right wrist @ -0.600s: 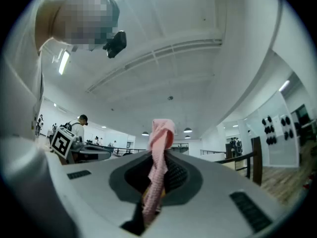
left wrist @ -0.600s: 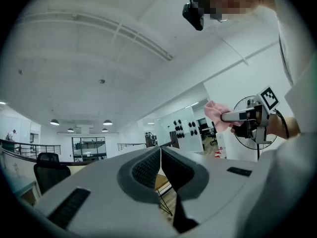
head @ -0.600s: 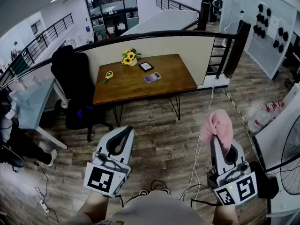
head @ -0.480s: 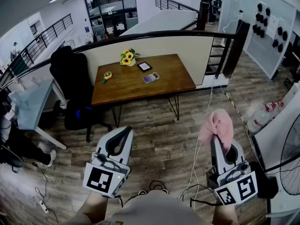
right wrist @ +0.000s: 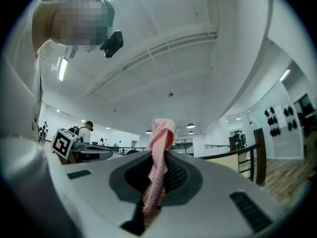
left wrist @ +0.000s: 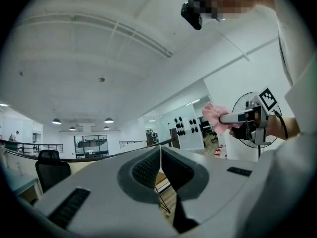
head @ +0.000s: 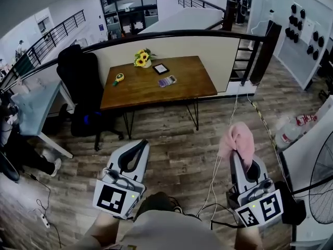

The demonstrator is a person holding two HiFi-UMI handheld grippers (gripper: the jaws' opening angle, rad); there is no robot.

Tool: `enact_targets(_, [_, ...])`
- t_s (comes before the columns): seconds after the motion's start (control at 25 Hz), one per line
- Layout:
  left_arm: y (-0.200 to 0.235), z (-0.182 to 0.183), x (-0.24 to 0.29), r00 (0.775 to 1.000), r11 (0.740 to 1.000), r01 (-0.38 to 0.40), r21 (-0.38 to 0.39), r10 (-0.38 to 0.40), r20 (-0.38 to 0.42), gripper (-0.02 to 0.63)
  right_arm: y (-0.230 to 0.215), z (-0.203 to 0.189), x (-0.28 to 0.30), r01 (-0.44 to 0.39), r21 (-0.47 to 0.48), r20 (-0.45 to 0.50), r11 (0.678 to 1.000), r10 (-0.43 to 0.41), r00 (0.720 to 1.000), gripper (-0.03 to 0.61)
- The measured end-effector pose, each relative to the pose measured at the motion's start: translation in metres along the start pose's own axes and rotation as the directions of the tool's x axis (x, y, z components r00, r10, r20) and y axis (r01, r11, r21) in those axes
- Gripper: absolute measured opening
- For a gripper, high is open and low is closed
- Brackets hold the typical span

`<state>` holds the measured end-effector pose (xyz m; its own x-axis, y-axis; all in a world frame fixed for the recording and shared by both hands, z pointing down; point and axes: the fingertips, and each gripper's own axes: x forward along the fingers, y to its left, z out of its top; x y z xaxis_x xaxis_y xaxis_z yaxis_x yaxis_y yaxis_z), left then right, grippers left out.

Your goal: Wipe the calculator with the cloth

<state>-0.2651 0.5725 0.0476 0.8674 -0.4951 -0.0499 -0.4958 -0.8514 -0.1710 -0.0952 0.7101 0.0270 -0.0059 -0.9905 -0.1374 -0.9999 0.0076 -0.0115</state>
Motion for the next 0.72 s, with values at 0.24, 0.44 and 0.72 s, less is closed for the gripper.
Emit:
enact_targets(0.24, [-0.006, -0.001, 0.006, 1.000, 1.000, -0.018, -0.001, 0.018, 0.001, 0.011, -0.010, -0.006, 0.002, -0.020, -0.008, -0.009, 1.000, 0.020, 1.000, 0.026])
enact_targets(0.44, [-0.002, -0.011, 0.022, 1.000, 1.000, -0.014, -0.007, 0.014, -0.004, 0.011, -0.016, -0.019, 0.016, -0.025, 0.004, -0.026, 1.000, 0.025, 0.999, 0.026])
enact_targets(0.72, [0.020, -0.028, 0.060, 1.000, 1.000, -0.003, -0.026, 0.003, -0.011, 0.011, -0.035, -0.035, 0.055, -0.017, 0.003, -0.053, 1.000, 0.017, 0.998, 0.026])
